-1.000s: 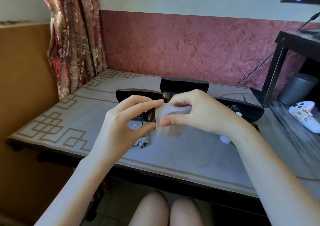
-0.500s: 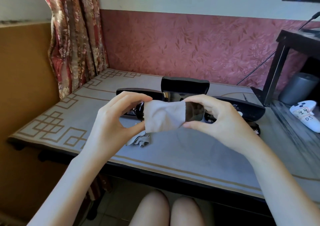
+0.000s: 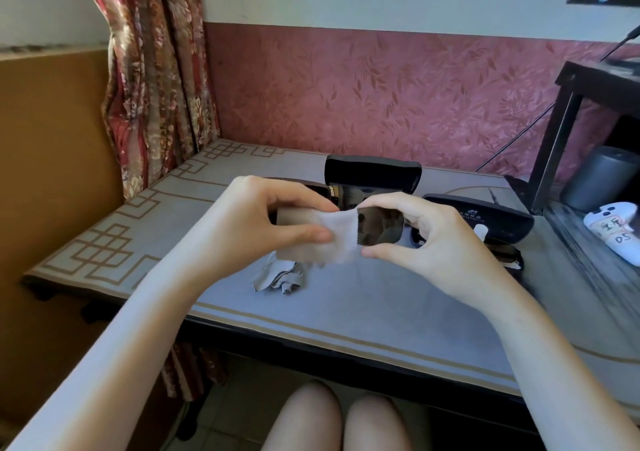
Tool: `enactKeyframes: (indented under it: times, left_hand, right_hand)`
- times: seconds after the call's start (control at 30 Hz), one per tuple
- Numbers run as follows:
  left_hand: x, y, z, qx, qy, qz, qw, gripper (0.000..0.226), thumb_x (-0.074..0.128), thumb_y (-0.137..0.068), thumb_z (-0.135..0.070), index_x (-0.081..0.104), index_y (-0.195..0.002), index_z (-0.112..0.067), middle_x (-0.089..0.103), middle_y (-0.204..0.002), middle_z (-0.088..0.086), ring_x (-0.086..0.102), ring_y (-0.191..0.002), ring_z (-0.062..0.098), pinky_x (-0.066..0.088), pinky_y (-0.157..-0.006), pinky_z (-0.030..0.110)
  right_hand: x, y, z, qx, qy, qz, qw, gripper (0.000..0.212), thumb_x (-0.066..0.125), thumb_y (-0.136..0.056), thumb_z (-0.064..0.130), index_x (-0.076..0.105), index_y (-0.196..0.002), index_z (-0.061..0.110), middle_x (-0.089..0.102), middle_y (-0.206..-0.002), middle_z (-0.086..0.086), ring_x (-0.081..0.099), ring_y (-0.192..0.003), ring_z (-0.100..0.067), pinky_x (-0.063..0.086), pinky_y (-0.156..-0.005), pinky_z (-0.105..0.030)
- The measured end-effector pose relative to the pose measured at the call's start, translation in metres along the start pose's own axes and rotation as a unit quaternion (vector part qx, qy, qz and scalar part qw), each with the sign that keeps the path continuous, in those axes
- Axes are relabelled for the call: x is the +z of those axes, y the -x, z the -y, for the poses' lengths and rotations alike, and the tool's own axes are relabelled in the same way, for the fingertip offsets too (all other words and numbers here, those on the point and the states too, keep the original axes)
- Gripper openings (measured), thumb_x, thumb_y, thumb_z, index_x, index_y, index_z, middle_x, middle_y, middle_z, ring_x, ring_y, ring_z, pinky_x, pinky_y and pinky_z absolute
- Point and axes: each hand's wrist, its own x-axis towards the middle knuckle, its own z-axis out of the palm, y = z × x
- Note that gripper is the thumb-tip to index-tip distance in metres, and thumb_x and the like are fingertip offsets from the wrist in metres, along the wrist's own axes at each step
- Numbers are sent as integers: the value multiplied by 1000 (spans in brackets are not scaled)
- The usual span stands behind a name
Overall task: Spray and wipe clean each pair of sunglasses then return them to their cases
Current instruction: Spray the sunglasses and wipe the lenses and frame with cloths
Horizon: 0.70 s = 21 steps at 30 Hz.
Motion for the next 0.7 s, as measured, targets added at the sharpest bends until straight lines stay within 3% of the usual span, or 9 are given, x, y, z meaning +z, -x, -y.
enactKeyframes:
  times: [0.1, 0.23, 0.33, 0.4, 0.57, 0.7]
  left_hand:
    - [-5, 1, 1, -19, 25, 2, 1000, 13, 75, -79, -18, 76, -89, -27, 75, -84, -12, 70, -81, 1, 54, -72, 16]
    - [-7, 0, 1, -31, 8, -13, 999, 12, 65, -88, -23, 75, -84, -28, 75, -78, -6, 68, -70, 5, 49, -63, 20]
    - [-4, -2, 0, -52, 1, 11, 999, 4, 73, -81, -23, 74, -82, -27, 74, -77, -11, 65, -68, -1, 48, -62, 11]
    - [-1, -3, -1, -51, -17, 29, 998, 9, 78, -75, -25, 74, -83, -27, 73, -80, -15, 66, -71, -2, 49, -62, 11]
    - [-3, -4, -4, -52, 8, 26, 998, 7, 70, -83, -27, 76, -85, -23, 75, -80, -8, 67, -71, 1, 48, -62, 10]
    - [-8, -2, -6, -84, 36, 57, 994, 14, 62, -90, -21, 76, -89, -24, 76, -84, -3, 69, -80, 10, 49, -69, 15]
  right_hand:
    - [0, 0, -1, -17, -14, -8, 1000, 43, 67, -69, 61, 58, -110, 56, 61, -119, 31, 54, -122, -6, 21, -105, -73]
    - [1, 0, -3, -47, -59, -13, 997, 40, 80, -75, 32, 65, -111, 41, 66, -115, 23, 58, -116, -3, 33, -112, -46]
    - [1, -1, -4, -64, -80, -8, 995, 40, 81, -75, 15, 67, -108, 34, 67, -108, 23, 59, -110, 2, 36, -100, -15]
    - [2, 0, -3, -67, -77, -8, 995, 39, 80, -76, 12, 67, -107, 33, 68, -107, 23, 60, -108, 3, 36, -95, -8]
    - [0, 0, -3, -66, -72, -12, 995, 41, 82, -75, 16, 67, -107, 35, 67, -109, 24, 59, -109, 2, 39, -101, -19]
    - [0, 2, -3, -52, -65, -23, 996, 40, 81, -73, 37, 67, -109, 41, 67, -114, 23, 58, -117, -4, 33, -112, -49]
